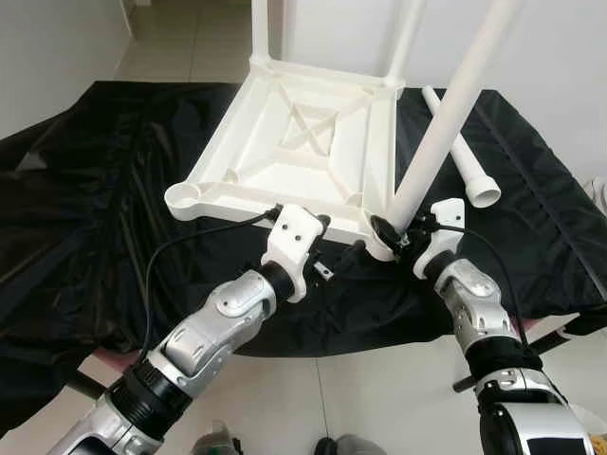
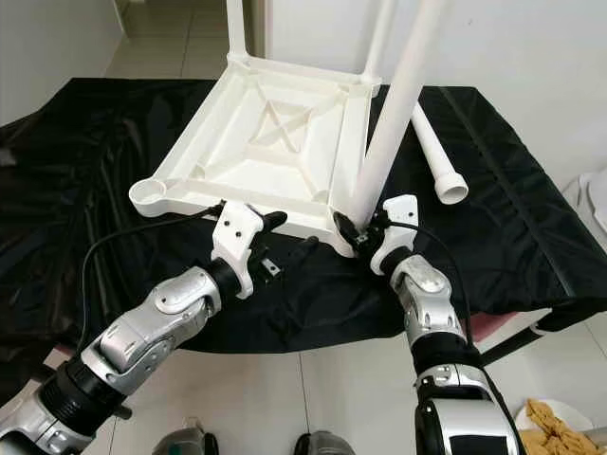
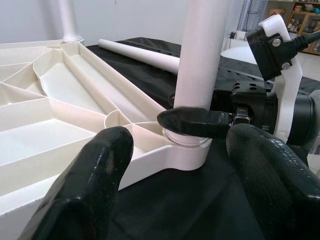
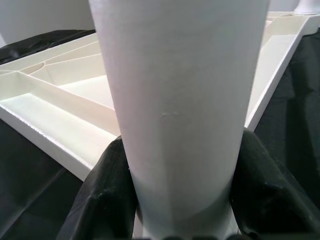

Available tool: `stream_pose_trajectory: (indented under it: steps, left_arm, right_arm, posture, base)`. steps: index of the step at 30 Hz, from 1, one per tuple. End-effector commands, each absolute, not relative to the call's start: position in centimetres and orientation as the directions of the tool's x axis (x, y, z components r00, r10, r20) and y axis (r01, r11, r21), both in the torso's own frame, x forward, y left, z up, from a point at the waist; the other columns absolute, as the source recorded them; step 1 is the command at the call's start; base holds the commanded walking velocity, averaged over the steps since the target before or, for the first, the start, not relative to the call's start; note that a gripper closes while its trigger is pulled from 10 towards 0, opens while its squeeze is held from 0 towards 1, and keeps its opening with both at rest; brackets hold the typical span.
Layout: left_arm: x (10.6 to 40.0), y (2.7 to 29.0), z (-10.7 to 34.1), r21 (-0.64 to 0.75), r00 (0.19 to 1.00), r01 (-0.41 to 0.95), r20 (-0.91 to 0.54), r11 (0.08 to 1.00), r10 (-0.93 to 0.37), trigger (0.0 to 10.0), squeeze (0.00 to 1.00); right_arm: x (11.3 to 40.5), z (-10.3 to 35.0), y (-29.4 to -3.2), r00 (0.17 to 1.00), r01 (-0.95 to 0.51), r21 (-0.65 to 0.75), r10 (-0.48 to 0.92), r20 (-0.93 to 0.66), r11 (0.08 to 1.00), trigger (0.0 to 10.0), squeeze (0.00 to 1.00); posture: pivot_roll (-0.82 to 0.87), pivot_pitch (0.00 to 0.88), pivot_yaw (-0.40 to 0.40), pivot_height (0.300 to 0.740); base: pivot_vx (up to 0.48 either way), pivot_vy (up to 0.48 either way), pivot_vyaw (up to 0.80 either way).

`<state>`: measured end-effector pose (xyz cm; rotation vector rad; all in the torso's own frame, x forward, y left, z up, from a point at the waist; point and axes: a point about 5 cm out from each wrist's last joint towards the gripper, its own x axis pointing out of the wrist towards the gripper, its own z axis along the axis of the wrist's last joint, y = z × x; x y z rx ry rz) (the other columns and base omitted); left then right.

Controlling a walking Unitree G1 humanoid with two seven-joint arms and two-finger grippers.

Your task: Building children table

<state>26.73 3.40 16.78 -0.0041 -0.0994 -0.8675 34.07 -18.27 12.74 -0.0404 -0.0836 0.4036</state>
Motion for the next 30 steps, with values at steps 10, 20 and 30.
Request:
stream_pose_trajectory:
  steps: [10, 20, 30]
  left_arm:
    - [25.2, 2.4, 16.5, 0.060, 0.408, 0.909, 0.064, 0.412, -0.911, 10.0, 0.00]
    - [25.1, 2.4, 16.4, 0.059, 0.404, 0.911, 0.062, 0.408, -0.913, 10.0, 0.00]
    - [25.1, 2.3, 16.4, 0.057, 0.403, 0.912, 0.063, 0.407, -0.913, 10.0, 0.00]
  right_arm:
    - [33.6, 13.2, -16.1, 0.984, -0.139, 0.105, 0.125, 0.130, 0.985, 10.0, 0.00]
    - [32.4, 12.4, -13.9, 0.996, 0.039, 0.148, -0.051, 0.077, 0.988, 10.0, 0.00]
    - [31.6, 11.9, -12.8, 0.990, 0.129, 0.162, -0.135, 0.032, 0.978, 10.0, 0.00]
  posture:
    - [0.03, 0.035, -0.037, 0.740]
    - [0.03, 0.031, -0.040, 0.740]
    - [0.02, 0.030, -0.040, 0.740]
  base:
    - [0.000, 0.000, 0.00]
    - [0.000, 0.000, 0.00]
    - [0.000, 0.000, 0.00]
